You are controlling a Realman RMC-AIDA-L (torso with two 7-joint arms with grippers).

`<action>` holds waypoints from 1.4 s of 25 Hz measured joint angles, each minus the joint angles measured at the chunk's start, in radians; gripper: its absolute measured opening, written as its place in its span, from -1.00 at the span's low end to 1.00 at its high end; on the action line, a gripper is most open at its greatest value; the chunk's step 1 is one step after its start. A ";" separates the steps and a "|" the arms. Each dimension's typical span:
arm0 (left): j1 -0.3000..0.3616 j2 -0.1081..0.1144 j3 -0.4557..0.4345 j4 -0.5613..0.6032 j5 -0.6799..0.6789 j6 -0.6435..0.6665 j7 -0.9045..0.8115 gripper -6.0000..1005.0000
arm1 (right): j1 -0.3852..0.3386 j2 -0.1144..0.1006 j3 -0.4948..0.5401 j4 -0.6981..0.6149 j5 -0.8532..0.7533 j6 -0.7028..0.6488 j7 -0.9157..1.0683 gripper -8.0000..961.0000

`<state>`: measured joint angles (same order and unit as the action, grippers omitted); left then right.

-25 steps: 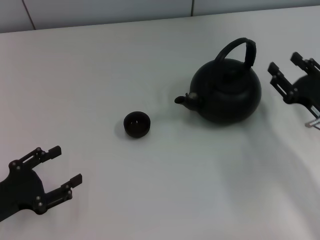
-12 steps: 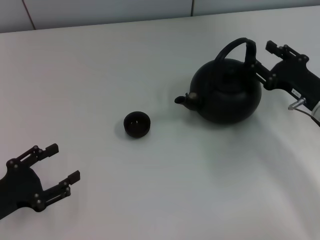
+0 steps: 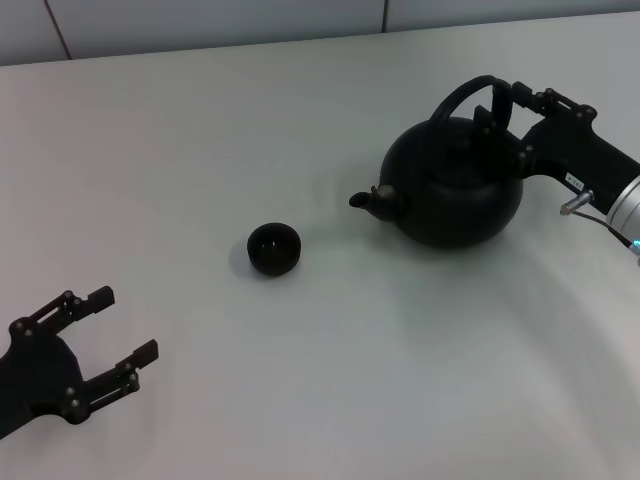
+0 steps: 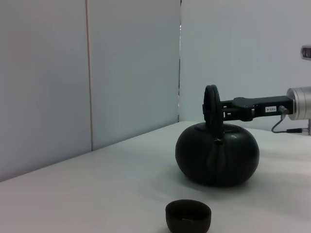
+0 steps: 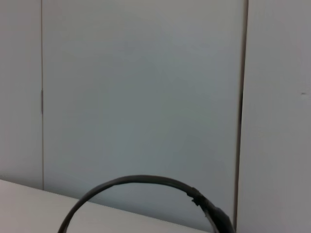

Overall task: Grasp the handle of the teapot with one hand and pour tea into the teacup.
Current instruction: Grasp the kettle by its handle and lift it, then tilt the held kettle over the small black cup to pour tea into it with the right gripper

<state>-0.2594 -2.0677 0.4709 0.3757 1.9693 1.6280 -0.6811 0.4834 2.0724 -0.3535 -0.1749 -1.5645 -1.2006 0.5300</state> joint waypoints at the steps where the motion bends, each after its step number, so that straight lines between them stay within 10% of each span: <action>1: 0.001 0.000 0.000 0.000 -0.001 0.002 0.000 0.58 | -0.002 0.000 0.001 0.001 0.003 0.001 0.006 0.25; 10: 0.000 0.000 0.000 0.000 -0.009 0.010 0.000 0.58 | 0.001 -0.002 -0.001 -0.003 -0.001 0.002 0.045 -0.07; 18: 0.001 0.000 0.000 0.000 -0.016 0.013 0.000 0.58 | 0.004 -0.001 -0.001 -0.003 0.000 0.000 0.045 -0.82; 35: -0.005 0.000 0.000 -0.006 -0.025 0.017 0.012 0.58 | 0.174 0.000 -0.150 -0.031 -0.011 0.072 0.256 -0.82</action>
<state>-0.2647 -2.0676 0.4709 0.3699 1.9441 1.6450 -0.6688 0.6576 2.0728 -0.5035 -0.2058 -1.5754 -1.1288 0.7861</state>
